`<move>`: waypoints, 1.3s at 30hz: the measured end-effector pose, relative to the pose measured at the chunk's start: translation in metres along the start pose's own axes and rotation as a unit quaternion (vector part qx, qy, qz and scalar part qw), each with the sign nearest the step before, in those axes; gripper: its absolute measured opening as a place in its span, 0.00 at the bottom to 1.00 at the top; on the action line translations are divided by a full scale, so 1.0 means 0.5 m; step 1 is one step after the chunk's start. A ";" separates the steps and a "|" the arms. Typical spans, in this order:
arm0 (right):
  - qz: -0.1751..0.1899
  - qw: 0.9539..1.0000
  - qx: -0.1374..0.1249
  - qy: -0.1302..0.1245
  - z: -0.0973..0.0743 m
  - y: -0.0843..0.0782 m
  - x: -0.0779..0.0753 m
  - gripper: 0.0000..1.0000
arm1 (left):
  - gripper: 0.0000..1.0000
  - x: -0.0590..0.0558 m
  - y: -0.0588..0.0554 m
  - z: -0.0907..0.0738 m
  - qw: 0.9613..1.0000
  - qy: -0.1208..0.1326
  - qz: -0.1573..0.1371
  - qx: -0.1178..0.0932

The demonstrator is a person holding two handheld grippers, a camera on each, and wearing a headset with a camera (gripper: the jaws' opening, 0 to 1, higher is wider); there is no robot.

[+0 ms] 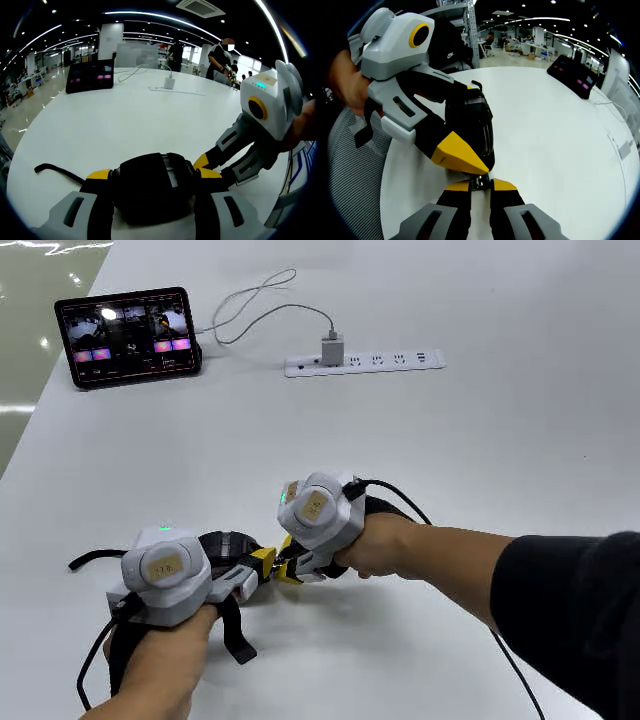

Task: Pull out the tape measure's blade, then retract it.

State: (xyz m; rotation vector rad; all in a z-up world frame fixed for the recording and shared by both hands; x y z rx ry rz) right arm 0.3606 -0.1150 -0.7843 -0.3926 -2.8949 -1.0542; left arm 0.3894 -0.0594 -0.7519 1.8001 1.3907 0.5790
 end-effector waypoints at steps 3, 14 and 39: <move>-0.003 1.000 0.000 0.000 0.001 0.001 0.000 0.10 | 0.60 0.000 0.000 0.000 1.000 0.001 0.000 -0.001; -0.011 1.000 -0.002 0.001 0.009 0.010 0.001 0.10 | 0.60 0.000 -0.002 0.002 1.000 0.000 -0.001 -0.001; -0.008 1.000 0.009 -0.011 0.010 0.008 0.003 0.11 | 0.63 -0.001 0.000 0.000 1.000 0.003 0.005 -0.005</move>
Point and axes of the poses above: the centre of the closed fingertips' face, and the gripper's own axes: z roughly forward along the fingers, x roughly to its left, y roughly out of its top, the point moved 1 cm from there along -z, roughly backward along the fingers, and after that the axes turned 3 degrees about y, right-handed, at the moved point
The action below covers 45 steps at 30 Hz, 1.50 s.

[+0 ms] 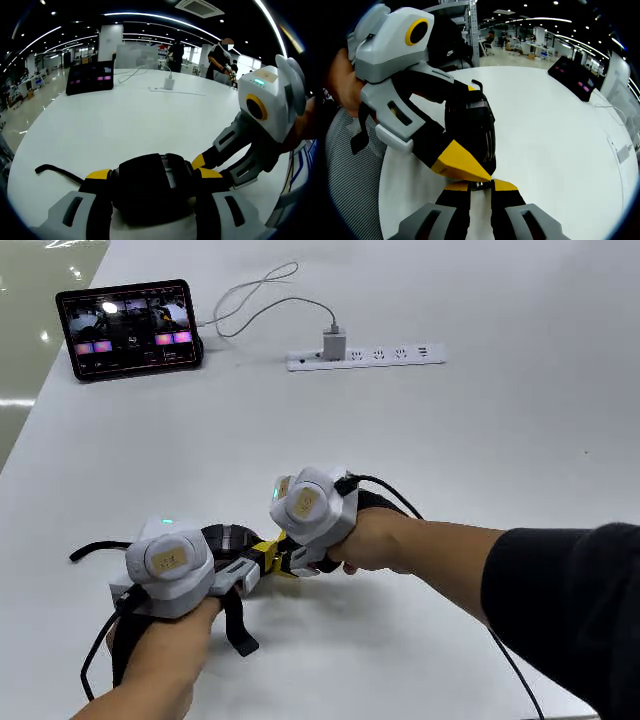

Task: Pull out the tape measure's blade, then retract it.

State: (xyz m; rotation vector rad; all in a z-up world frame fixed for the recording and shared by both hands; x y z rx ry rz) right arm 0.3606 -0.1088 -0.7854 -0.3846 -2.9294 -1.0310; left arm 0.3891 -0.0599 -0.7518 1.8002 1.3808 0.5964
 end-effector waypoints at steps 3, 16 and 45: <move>0.005 1.000 -0.001 -0.002 -0.002 -0.001 0.000 0.12 | 0.63 0.000 0.001 -0.001 1.000 -0.001 0.000 0.002; 0.009 1.000 -0.009 -0.024 -0.029 0.000 -0.006 0.16 | 0.62 -0.003 0.012 -0.007 0.999 -0.024 0.022 0.013; 0.075 0.991 -0.062 -0.094 -0.187 -0.058 0.004 0.28 | 0.99 -0.001 0.010 -0.058 0.985 -0.140 0.093 0.028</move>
Point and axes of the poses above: the centre of the closed fingertips' face, and the gripper's own axes: z roughly forward along the fingers, x roughly to its left, y roughly out of its top, the point moved 1 cm from there along -z, roughly backward along the fingers, and after that the axes turned 3 degrees about y, right-handed, at the moved point
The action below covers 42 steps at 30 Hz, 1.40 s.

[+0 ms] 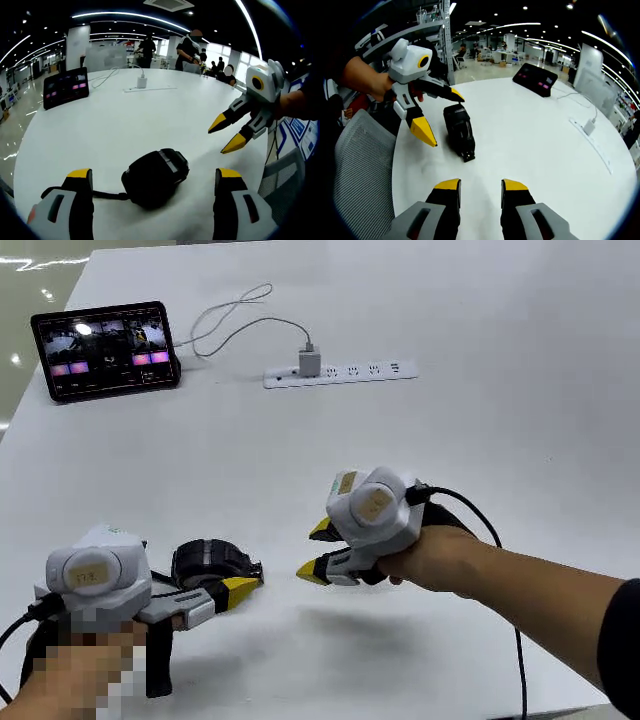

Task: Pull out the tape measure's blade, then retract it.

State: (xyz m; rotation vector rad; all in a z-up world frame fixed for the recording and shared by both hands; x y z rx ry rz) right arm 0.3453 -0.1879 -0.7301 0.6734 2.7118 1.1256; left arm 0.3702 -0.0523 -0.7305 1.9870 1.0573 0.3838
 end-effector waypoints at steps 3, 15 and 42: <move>0.000 1.000 0.001 -0.011 -0.021 -0.017 -0.004 0.31 | 0.99 0.003 0.001 -0.008 1.000 -0.010 0.022 -0.002; 0.032 0.998 -0.020 -0.044 -0.109 -0.081 -0.023 0.39 | 0.99 0.027 -0.003 -0.053 0.997 -0.054 0.050 -0.001; 0.129 0.986 -0.018 -0.100 -0.285 -0.291 -0.022 0.71 | 0.99 0.095 -0.058 -0.124 0.996 -0.054 0.064 0.028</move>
Point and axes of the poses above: the centre of the closed fingertips' face, and the gripper's own axes: z roughly forward along the fingers, x roughly to its left, y roughly out of its top, the point moved 1 cm from there along -z, roughly backward along the fingers, and after that the axes turned 3 degrees about y, right-handed, at the moved point
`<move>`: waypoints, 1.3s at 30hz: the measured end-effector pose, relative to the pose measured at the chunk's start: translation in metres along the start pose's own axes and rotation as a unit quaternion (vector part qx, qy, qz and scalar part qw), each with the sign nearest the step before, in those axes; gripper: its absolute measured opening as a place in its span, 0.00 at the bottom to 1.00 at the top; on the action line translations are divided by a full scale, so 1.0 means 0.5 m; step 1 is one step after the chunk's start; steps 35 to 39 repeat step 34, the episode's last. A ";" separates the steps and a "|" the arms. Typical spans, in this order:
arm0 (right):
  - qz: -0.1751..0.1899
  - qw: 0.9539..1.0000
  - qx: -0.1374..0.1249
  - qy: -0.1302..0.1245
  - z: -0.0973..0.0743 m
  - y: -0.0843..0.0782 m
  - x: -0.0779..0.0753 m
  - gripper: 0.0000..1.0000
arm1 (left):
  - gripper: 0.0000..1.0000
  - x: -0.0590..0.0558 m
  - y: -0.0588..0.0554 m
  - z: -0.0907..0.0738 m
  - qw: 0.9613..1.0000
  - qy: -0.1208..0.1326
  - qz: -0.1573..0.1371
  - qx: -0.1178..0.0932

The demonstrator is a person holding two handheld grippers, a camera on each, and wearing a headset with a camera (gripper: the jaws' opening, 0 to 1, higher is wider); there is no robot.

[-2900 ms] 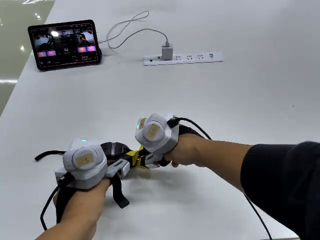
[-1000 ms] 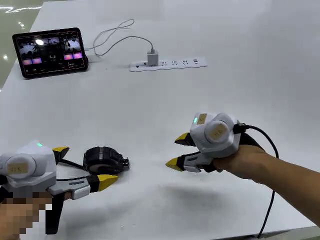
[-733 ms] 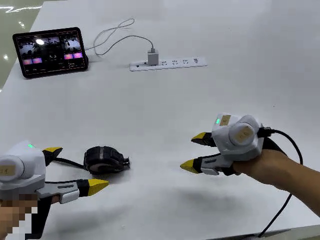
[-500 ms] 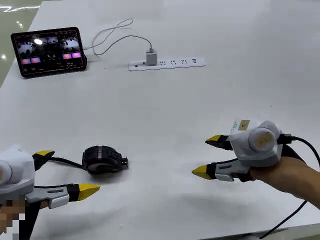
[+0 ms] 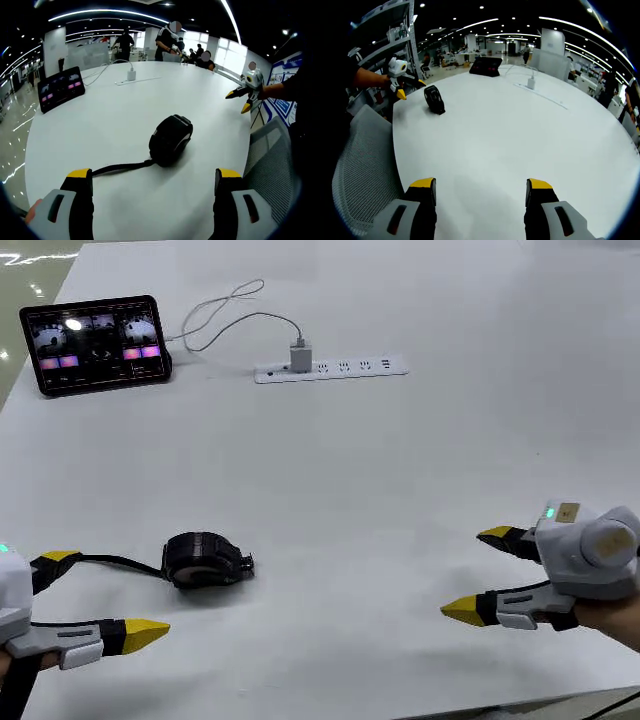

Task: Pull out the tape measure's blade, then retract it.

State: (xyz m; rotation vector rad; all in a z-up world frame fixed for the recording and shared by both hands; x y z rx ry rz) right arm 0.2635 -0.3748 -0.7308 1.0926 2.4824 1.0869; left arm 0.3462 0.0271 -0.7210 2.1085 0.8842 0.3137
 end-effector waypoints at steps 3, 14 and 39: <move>0.007 1.000 -0.005 -0.003 -0.014 -0.010 -0.005 0.77 | 0.99 0.002 -0.009 -0.008 1.000 -0.002 -0.002 0.004; 0.004 1.000 0.001 -0.007 -0.048 -0.042 -0.027 0.99 | 0.99 0.020 -0.029 -0.025 1.000 0.003 -0.002 0.013; 0.003 1.000 0.003 -0.011 -0.062 -0.051 -0.022 0.99 | 0.99 0.022 -0.023 -0.026 1.000 -0.004 0.000 0.013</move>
Point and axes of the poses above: the centre of the closed fingertips' face, and the gripper's own axes: z roughly forward along the fingers, x roughly to its left, y roughly out of its top, the point moved 1 cm from there along -z, roughly backward along the fingers, and after that the axes turned 3 degrees about y, right-handed, at the moved point
